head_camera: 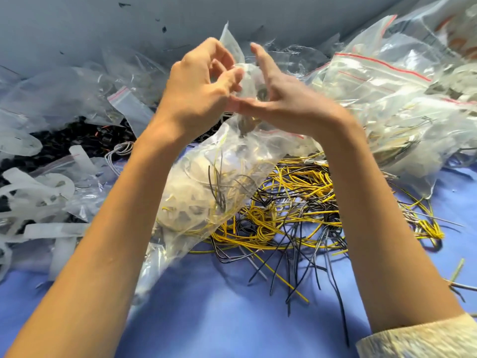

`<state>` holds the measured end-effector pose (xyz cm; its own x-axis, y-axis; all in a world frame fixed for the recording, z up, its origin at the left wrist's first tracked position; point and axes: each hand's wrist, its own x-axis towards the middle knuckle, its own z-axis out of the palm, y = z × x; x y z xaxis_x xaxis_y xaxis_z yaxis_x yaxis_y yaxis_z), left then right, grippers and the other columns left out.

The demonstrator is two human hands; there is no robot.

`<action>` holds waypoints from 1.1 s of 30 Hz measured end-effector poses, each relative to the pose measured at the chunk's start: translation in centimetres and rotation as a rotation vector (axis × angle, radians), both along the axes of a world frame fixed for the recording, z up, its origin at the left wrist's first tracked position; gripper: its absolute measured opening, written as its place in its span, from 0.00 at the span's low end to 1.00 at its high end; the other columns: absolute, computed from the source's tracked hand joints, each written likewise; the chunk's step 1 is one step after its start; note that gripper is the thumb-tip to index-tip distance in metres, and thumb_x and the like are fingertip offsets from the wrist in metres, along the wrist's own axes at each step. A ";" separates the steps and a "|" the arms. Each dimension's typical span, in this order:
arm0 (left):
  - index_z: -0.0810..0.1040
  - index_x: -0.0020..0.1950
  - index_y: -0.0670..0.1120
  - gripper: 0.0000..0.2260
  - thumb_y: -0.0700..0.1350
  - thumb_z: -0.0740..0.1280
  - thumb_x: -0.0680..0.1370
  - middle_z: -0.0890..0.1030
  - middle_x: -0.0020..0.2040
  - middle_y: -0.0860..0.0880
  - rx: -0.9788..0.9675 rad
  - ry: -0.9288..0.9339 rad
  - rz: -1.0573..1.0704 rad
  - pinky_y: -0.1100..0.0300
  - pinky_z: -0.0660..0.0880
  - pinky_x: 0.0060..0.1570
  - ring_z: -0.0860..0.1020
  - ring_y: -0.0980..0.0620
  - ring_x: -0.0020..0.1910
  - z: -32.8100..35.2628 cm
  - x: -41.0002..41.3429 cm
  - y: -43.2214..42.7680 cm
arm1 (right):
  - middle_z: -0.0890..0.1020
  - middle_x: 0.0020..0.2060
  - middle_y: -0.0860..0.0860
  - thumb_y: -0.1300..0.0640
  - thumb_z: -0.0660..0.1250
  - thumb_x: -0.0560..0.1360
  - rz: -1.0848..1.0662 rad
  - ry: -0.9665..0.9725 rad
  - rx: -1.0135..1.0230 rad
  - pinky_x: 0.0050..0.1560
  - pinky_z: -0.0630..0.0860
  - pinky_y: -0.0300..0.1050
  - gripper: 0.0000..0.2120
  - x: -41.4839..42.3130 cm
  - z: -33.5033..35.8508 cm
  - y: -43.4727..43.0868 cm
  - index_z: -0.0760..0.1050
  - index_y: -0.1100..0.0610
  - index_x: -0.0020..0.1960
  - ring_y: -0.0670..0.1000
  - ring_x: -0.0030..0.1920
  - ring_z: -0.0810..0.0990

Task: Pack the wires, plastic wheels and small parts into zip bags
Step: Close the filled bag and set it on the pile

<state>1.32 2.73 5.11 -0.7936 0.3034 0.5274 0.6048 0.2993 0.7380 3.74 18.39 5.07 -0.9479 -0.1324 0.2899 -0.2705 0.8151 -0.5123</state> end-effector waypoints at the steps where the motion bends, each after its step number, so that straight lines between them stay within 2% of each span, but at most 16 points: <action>1: 0.70 0.41 0.53 0.08 0.43 0.64 0.78 0.80 0.40 0.48 0.018 -0.013 -0.043 0.51 0.81 0.44 0.82 0.53 0.39 0.1 0.2 0.2 | 0.74 0.66 0.53 0.40 0.67 0.73 0.000 0.045 -0.015 0.50 0.66 0.27 0.42 0.1 0.1 -0.1 0.48 0.52 0.78 0.47 0.60 0.74; 3: 0.69 0.44 0.52 0.07 0.41 0.64 0.79 0.80 0.41 0.47 0.079 -0.048 -0.112 0.53 0.81 0.42 0.82 0.55 0.40 0.1 0.4 0.6 | 0.81 0.48 0.50 0.44 0.68 0.74 -0.005 0.130 -0.069 0.38 0.68 0.27 0.32 0.2 0.3 0.0 0.62 0.51 0.74 0.45 0.43 0.76; 5: 0.66 0.47 0.52 0.09 0.40 0.64 0.79 0.80 0.44 0.47 0.130 -0.090 -0.146 0.54 0.81 0.44 0.82 0.53 0.43 -0.2 0.4 0.9 | 0.79 0.39 0.45 0.45 0.67 0.74 -0.035 0.174 -0.126 0.35 0.68 0.26 0.24 0.1 0.3 0.3 0.69 0.51 0.69 0.41 0.37 0.76; 7: 0.62 0.50 0.50 0.13 0.40 0.66 0.78 0.79 0.47 0.47 0.123 -0.107 -0.145 0.53 0.80 0.48 0.81 0.50 0.45 -0.6 0.3 1.3 | 0.76 0.37 0.44 0.50 0.65 0.77 -0.107 0.199 -0.137 0.34 0.69 0.26 0.21 -0.2 0.2 0.4 0.69 0.51 0.68 0.40 0.36 0.75; 10: 0.58 0.54 0.46 0.19 0.44 0.69 0.76 0.75 0.51 0.47 -0.029 -0.080 -0.121 0.60 0.76 0.50 0.78 0.53 0.45 -1.3 0.2 2.0 | 0.75 0.37 0.48 0.56 0.60 0.78 -0.190 0.174 -0.208 0.38 0.77 0.41 0.14 -0.8 -0.2 0.6 0.70 0.54 0.63 0.49 0.38 0.78; 13: 0.62 0.57 0.46 0.21 0.51 0.70 0.74 0.73 0.56 0.47 -0.317 -0.030 -0.084 0.60 0.70 0.55 0.74 0.52 0.54 -2.1 -0.1 2.2 | 0.75 0.36 0.49 0.57 0.57 0.77 -0.237 0.184 -0.282 0.35 0.74 0.43 0.05 -1.2 -0.2 0.9 0.69 0.54 0.52 0.49 0.37 0.76; 14: 0.64 0.59 0.46 0.21 0.52 0.70 0.74 0.72 0.58 0.48 -0.389 -0.017 -0.089 0.61 0.68 0.56 0.73 0.52 0.56 -2.3 -0.2 2.2 | 0.75 0.37 0.49 0.58 0.57 0.76 -0.240 0.180 -0.322 0.35 0.75 0.43 0.06 -1.3 -0.2 1.1 0.69 0.55 0.51 0.50 0.39 0.76; 16: 0.66 0.64 0.45 0.21 0.50 0.69 0.75 0.73 0.60 0.49 -0.482 0.029 -0.104 0.61 0.66 0.59 0.71 0.52 0.61 -2.6 -0.4 2.1 | 0.77 0.41 0.53 0.58 0.56 0.74 -0.239 0.140 -0.391 0.38 0.81 0.51 0.10 -1.3 -0.2 1.4 0.70 0.58 0.53 0.55 0.43 0.79; 18: 0.67 0.67 0.45 0.23 0.50 0.68 0.76 0.73 0.65 0.47 -0.532 0.070 -0.113 0.60 0.65 0.62 0.69 0.50 0.65 -2.6 -0.4 2.0 | 0.77 0.46 0.57 0.59 0.56 0.74 -0.250 0.085 -0.425 0.41 0.82 0.57 0.12 -1.3 -0.3 1.7 0.70 0.59 0.55 0.59 0.48 0.79; 20: 0.66 0.70 0.46 0.24 0.50 0.67 0.76 0.71 0.68 0.46 -0.563 0.083 -0.136 0.60 0.63 0.62 0.67 0.50 0.67 -2.7 -0.2 1.9 | 0.77 0.49 0.57 0.59 0.56 0.74 -0.249 0.039 -0.487 0.37 0.82 0.54 0.12 -1.2 -0.3 1.9 0.70 0.58 0.56 0.58 0.50 0.80; 23: 0.66 0.69 0.44 0.24 0.51 0.67 0.76 0.74 0.63 0.46 -0.574 0.123 -0.162 0.62 0.65 0.53 0.70 0.51 0.58 -2.7 0.1 1.9 | 0.76 0.49 0.55 0.61 0.57 0.76 -0.151 -0.025 -0.665 0.32 0.80 0.46 0.09 -0.6 0.1 2.1 0.71 0.55 0.54 0.55 0.47 0.81; 25: 0.69 0.67 0.44 0.21 0.49 0.67 0.77 0.76 0.58 0.49 -0.523 0.160 -0.194 0.66 0.63 0.46 0.70 0.54 0.51 -2.4 0.3 1.9 | 0.75 0.43 0.51 0.61 0.58 0.78 -0.010 -0.070 -0.752 0.32 0.79 0.46 0.07 0.1 0.6 2.2 0.72 0.53 0.53 0.48 0.39 0.81; 27: 0.71 0.67 0.46 0.20 0.49 0.67 0.77 0.78 0.60 0.50 -0.493 0.156 -0.228 0.67 0.64 0.46 0.73 0.55 0.54 -2.0 0.5 1.9 | 0.74 0.38 0.47 0.61 0.60 0.78 0.084 -0.089 -0.783 0.32 0.79 0.45 0.06 0.8 1.0 2.1 0.73 0.53 0.50 0.43 0.33 0.80; 29: 0.75 0.66 0.49 0.18 0.50 0.67 0.77 0.79 0.60 0.52 -0.511 0.152 -0.239 0.68 0.66 0.48 0.74 0.56 0.57 -1.9 0.5 1.7 | 0.74 0.36 0.46 0.61 0.61 0.78 0.070 -0.070 -0.758 0.30 0.77 0.41 0.07 1.2 1.3 1.9 0.73 0.52 0.44 0.40 0.29 0.78; 31: 0.79 0.59 0.50 0.13 0.51 0.68 0.76 0.81 0.54 0.55 -0.537 0.135 -0.248 0.73 0.67 0.45 0.75 0.61 0.50 -1.8 0.6 1.3 | 0.74 0.34 0.45 0.62 0.60 0.78 0.000 -0.053 -0.669 0.27 0.74 0.37 0.09 1.4 1.2 1.7 0.70 0.51 0.40 0.39 0.26 0.76; 33: 0.80 0.50 0.53 0.04 0.50 0.68 0.76 0.80 0.45 0.60 -0.546 0.107 -0.270 0.71 0.68 0.42 0.74 0.65 0.42 -1.6 0.5 0.7 | 0.74 0.33 0.46 0.61 0.60 0.78 -0.053 -0.069 -0.550 0.29 0.76 0.39 0.10 1.2 1.0 1.7 0.69 0.51 0.40 0.40 0.25 0.77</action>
